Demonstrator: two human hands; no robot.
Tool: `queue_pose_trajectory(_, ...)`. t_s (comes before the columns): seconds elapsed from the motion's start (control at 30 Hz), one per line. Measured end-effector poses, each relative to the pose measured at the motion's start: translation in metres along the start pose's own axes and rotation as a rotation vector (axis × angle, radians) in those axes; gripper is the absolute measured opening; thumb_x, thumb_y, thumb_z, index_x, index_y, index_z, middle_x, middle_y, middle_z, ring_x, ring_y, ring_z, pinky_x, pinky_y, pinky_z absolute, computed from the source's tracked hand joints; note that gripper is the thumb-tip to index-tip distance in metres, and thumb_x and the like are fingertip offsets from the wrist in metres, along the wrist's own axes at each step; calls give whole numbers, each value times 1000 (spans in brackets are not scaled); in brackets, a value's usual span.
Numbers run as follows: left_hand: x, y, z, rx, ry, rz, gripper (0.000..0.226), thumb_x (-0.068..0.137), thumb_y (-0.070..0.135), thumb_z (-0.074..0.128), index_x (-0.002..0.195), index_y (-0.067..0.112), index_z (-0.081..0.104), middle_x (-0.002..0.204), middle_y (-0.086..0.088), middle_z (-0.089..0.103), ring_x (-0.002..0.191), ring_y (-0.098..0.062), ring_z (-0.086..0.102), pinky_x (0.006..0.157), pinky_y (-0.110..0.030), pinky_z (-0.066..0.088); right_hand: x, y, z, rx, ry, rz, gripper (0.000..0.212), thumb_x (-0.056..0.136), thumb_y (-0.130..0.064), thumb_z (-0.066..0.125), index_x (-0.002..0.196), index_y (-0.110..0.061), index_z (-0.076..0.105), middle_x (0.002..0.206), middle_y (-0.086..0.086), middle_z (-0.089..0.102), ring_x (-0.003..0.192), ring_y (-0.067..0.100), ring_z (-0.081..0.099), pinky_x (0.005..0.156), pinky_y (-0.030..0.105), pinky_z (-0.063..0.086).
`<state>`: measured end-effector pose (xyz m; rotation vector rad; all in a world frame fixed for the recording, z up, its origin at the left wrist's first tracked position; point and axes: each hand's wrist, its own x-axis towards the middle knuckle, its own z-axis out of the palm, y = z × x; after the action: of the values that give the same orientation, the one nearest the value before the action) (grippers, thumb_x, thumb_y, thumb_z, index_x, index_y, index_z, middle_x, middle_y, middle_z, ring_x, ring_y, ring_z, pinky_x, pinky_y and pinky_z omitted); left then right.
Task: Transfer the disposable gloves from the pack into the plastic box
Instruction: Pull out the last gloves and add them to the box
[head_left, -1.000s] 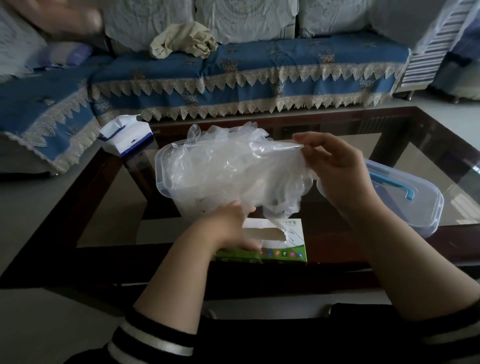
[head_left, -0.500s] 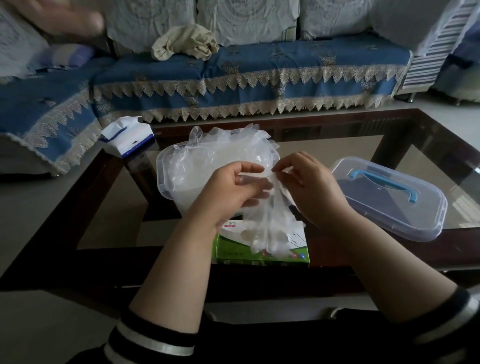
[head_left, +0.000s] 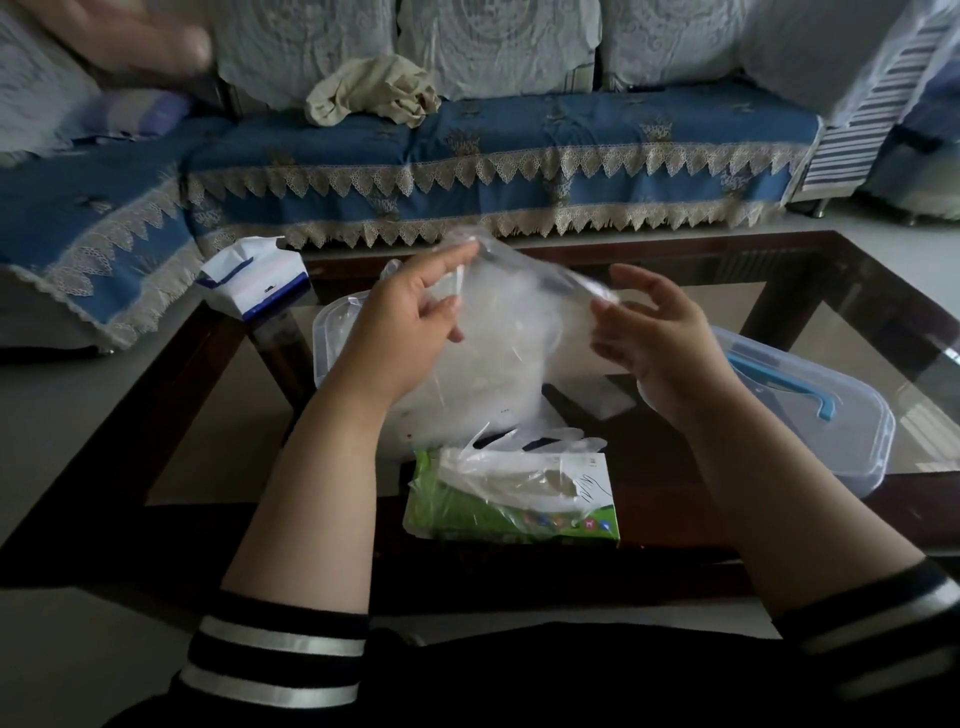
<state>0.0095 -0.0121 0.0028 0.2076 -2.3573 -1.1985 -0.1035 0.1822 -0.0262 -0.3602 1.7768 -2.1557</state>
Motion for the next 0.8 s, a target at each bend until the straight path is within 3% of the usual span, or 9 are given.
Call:
queue_pose_trajectory(0.07, 8, -6, -3, 5, 62, -17, 53, 98, 3, 50, 143, 30, 43, 132, -15, 58, 64, 8, 58, 57, -5, 42, 7, 2, 1, 60, 115, -66, 43, 87, -8, 65, 127, -13, 50, 94, 3, 62, 78, 13, 62, 71, 28, 54)
queue_pose_trajectory(0.17, 19, -23, -7, -16, 144, -82, 57, 98, 4, 51, 148, 29, 38, 151, -2, 40, 89, 3, 64, 60, -7, 46, 8, 2, 7, -6, 213, -176, 35, 90, -11, 63, 122, -12, 49, 84, -2, 62, 64, 4, 59, 64, 22, 53)
queue_pose_trajectory(0.23, 25, -36, -8, 28, 169, -145, 58, 97, 7, 54, 149, 27, 36, 155, 3, 33, 119, -15, 58, 74, -12, 50, 4, 3, 14, -145, 199, -258, 28, 92, -15, 61, 117, -11, 50, 80, -2, 62, 59, 1, 57, 61, 19, 52)
queue_pose_trajectory(0.3, 30, -49, -10, 158, 176, -195, 61, 95, 11, 59, 149, 24, 36, 155, 3, 32, 134, -20, 45, 100, -23, 42, -1, 4, 21, -295, 139, -333, 21, 92, -21, 61, 108, -12, 51, 77, -2, 62, 58, 0, 56, 58, 16, 50)
queue_pose_trajectory(0.37, 34, -57, -12, 284, 174, -203, 64, 91, 15, 66, 148, 19, 38, 154, 1, 34, 137, -18, 39, 106, -24, 31, -8, 7, 26, -451, 52, -364, 17, 90, -26, 61, 98, -17, 50, 71, -3, 62, 56, -2, 56, 56, 15, 49)
queue_pose_trajectory(0.47, 40, -65, -19, 418, 138, -194, 69, 87, 18, 71, 148, 17, 39, 153, 0, 36, 135, -20, 40, 108, -34, 35, -15, 17, 30, -749, -122, -334, 20, 85, -38, 66, 87, -25, 51, 70, -4, 61, 57, 3, 54, 55, 16, 48)
queue_pose_trajectory(0.6, 46, -70, -27, 635, 74, -117, 66, 83, 23, 75, 143, 25, 47, 153, 3, 36, 134, -27, 38, 107, -43, 37, -21, 30, 29, -1081, -431, -199, 26, 77, -50, 70, 83, -28, 60, 81, -12, 61, 74, 5, 57, 69, 22, 49)
queue_pose_trajectory(0.73, 44, -71, -26, 796, 115, -53, 59, 82, 30, 75, 137, 27, 54, 157, -3, 29, 141, -32, 23, 110, -51, 27, -24, 48, 31, -1306, -579, -206, 54, 75, -65, 63, 119, -36, 56, 126, -9, 48, 117, 12, 41, 98, 31, 39)
queue_pose_trajectory(0.8, 41, -70, -24, 788, 193, 4, 48, 85, 30, 72, 131, 24, 60, 154, -6, 35, 140, -33, 25, 111, -51, 27, -27, 57, 34, -1358, -617, -204, 67, 74, -71, 58, 132, -38, 47, 139, -6, 38, 128, 17, 30, 105, 37, 30)
